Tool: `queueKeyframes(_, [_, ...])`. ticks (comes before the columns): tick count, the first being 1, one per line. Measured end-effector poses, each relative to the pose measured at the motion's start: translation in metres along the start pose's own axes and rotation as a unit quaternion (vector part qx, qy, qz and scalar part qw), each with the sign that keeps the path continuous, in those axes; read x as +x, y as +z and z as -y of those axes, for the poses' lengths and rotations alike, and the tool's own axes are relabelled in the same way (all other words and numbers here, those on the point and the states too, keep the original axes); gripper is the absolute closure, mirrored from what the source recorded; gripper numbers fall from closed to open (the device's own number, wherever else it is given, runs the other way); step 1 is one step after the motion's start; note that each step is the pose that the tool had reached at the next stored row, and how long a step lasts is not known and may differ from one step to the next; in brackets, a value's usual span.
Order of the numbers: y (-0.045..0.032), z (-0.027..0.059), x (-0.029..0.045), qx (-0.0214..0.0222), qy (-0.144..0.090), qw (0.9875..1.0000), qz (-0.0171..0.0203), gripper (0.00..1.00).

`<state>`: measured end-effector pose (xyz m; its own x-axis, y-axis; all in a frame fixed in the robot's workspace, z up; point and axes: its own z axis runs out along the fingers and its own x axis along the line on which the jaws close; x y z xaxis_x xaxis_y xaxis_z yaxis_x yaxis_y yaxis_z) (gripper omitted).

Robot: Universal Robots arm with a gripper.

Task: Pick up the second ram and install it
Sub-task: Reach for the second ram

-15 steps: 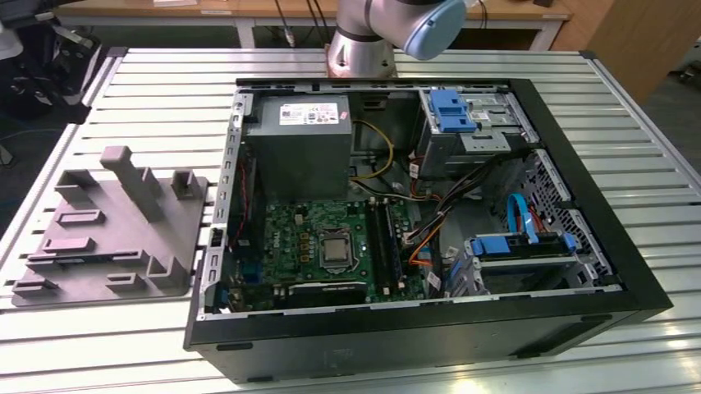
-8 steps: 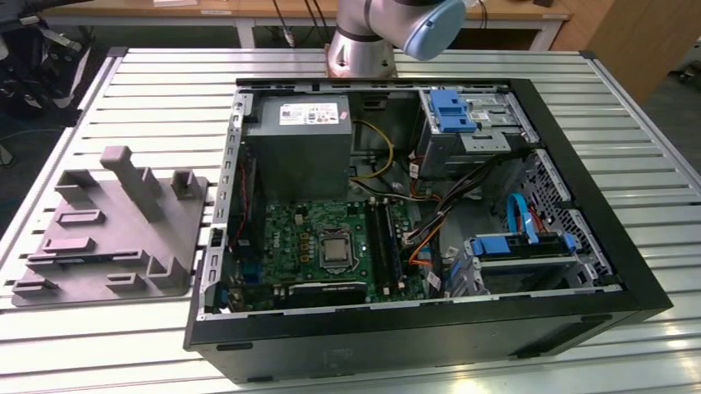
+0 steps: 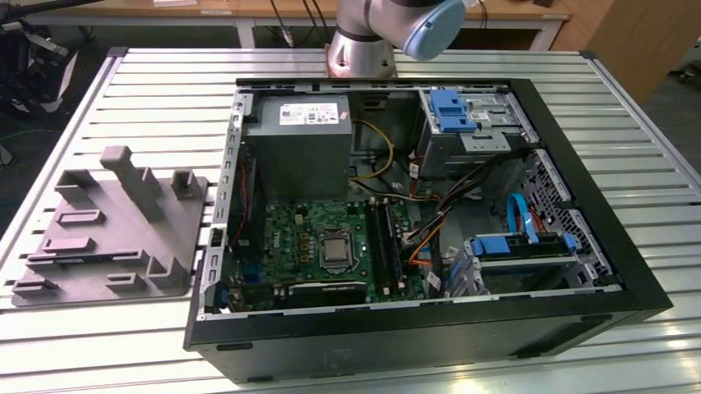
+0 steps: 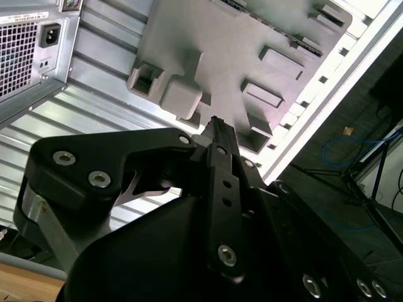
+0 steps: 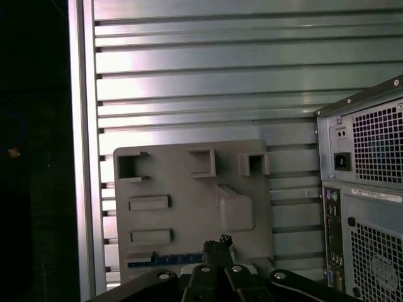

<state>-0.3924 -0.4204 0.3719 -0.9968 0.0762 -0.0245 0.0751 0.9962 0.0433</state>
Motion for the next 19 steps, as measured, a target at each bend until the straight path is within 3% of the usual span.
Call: queueKeyframes(19, [0.0068,0.0149,0.0134,0.0006,0.0,1.0,0.0,0.9])
